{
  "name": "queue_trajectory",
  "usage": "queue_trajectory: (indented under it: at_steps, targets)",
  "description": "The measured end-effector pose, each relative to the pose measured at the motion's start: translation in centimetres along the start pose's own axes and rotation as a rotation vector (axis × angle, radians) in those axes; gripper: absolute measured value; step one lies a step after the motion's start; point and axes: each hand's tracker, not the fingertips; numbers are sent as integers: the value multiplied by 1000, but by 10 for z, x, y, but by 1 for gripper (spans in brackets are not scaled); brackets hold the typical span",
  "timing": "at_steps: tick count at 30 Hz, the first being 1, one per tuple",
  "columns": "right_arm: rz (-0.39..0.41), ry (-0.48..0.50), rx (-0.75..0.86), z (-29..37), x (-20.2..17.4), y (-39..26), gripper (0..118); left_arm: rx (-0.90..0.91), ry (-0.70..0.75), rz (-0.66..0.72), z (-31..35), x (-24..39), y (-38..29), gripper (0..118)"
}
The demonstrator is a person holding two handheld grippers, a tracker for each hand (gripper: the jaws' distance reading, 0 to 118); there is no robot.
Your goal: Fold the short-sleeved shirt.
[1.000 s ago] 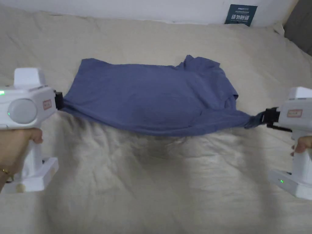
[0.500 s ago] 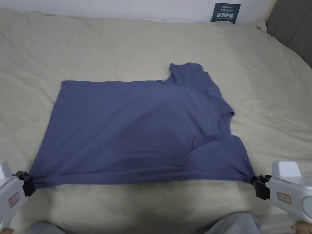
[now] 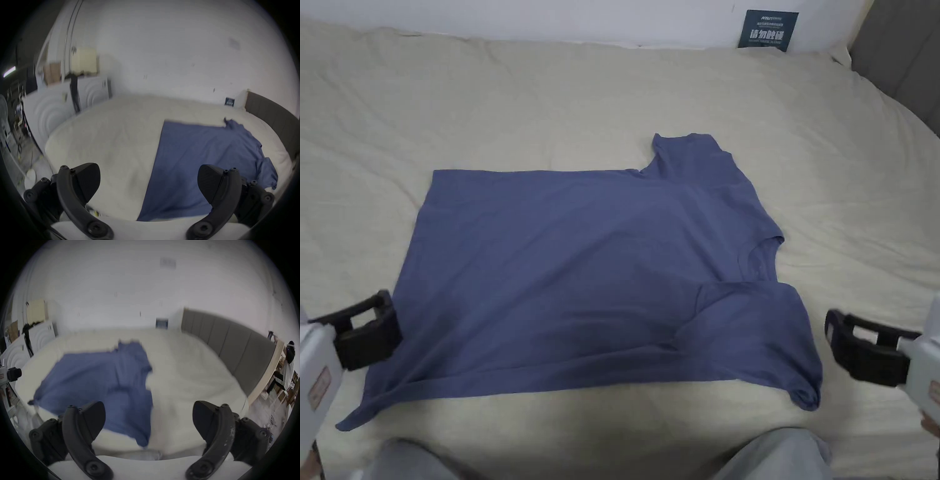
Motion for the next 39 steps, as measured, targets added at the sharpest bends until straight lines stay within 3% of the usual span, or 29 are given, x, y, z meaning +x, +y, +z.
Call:
queue_trajectory:
  at_steps: [6,12,14,15,17,18,20,21,32,36,38,39]
  targets:
    - [56,59,257,30,-46,47,118,241,-20,-47,22,43,34,118]
    - [-8,93,298,27,-76,54,118,337,-70,-69,39,71,46,118]
    - [-54,104,297,24,-79,53,118,349,-99,-95,43,75,45,104]
    - [-67,117,301,25,-81,53,115,353,-110,-97,46,77,44,82]
    - [-78,110,318,32,-91,53,86,353,-137,-89,49,80,41,41]
    - [-73,104,331,33,-93,52,57,347,-145,-91,50,82,40,22]
    - [-53,97,334,36,-97,53,14,327,-163,-96,50,83,37,10]
    - [-55,100,332,33,-96,52,6,319,-177,-102,50,84,35,1]
    - [-83,133,288,37,-107,53,1,235,-177,-80,43,78,33,0]
    - [-87,126,266,31,-102,49,1,107,-165,-39,29,58,41,3]
    - [-93,120,250,27,-98,46,1,-36,-164,-47,15,44,42,26]
    - [-94,118,243,26,-97,45,1,-84,-153,-47,8,38,40,53]
